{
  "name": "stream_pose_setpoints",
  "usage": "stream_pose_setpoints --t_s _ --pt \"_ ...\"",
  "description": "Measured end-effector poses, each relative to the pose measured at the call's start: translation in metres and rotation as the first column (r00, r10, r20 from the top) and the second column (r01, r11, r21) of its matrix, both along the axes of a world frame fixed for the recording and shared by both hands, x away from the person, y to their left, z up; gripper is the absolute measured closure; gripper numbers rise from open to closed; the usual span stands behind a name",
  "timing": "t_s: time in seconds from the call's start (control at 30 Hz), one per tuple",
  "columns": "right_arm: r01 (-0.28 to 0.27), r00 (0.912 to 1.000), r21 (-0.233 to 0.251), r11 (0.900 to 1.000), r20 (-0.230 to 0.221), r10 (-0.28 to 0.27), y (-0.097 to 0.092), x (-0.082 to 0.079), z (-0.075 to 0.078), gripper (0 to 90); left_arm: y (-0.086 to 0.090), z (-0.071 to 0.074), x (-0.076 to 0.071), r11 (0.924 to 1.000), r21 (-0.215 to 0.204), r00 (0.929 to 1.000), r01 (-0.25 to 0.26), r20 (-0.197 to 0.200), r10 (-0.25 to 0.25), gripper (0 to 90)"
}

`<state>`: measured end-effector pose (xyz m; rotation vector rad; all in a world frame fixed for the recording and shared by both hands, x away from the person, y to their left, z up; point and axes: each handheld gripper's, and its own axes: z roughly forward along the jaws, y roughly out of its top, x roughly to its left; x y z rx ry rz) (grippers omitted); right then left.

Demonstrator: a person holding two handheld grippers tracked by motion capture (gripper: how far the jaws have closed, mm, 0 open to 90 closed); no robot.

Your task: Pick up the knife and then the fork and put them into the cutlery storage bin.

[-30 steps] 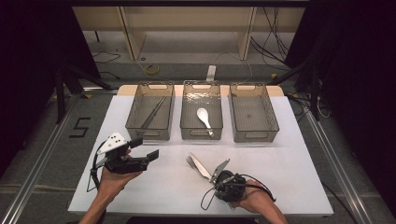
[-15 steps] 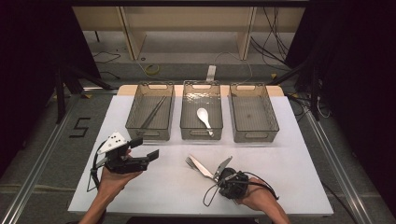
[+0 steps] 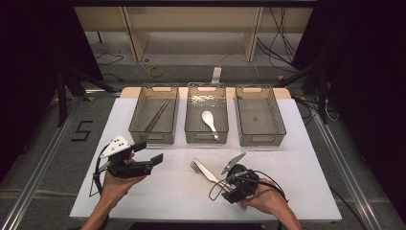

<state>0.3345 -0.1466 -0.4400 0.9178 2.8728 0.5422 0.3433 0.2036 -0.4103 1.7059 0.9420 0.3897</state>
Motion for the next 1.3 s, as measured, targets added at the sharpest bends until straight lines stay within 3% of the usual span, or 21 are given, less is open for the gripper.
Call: stream_pose_setpoints --t_s 0.13,0.4,0.63,0.83,1.3 --pt "0.015 0.9996 -0.028 0.9995 -0.022 -0.016 0.005 0.000 -0.005 41.8 0.000 0.000 0.000 1.0000 -0.001 1.0000 -0.001 0.001 0.001 15.7" --pt "0.038 0.9983 -0.069 0.9969 -0.041 -0.041 0.006 0.001 -0.011 53.4 0.000 0.000 0.000 1.0000 -0.002 1.0000 -0.001 0.002 0.001 15.7" --pt "0.016 0.9987 -0.080 0.9967 -0.046 -0.019 0.009 0.001 -0.012 62.8 -0.001 0.000 0.000 1.0000 0.000 1.0000 0.002 0.001 -0.002 15.7" --pt "-0.005 0.9996 -0.122 0.9925 -0.027 0.002 0.015 0.006 -0.017 69.1 -0.001 0.000 0.000 1.0000 -0.001 1.0000 0.001 0.001 -0.001 15.7" --pt "-0.005 0.9988 -0.145 0.9894 -0.050 -0.003 0.017 0.013 -0.017 76.3 -0.001 0.000 0.000 1.0000 0.006 1.0000 0.006 0.000 -0.006 15.7"
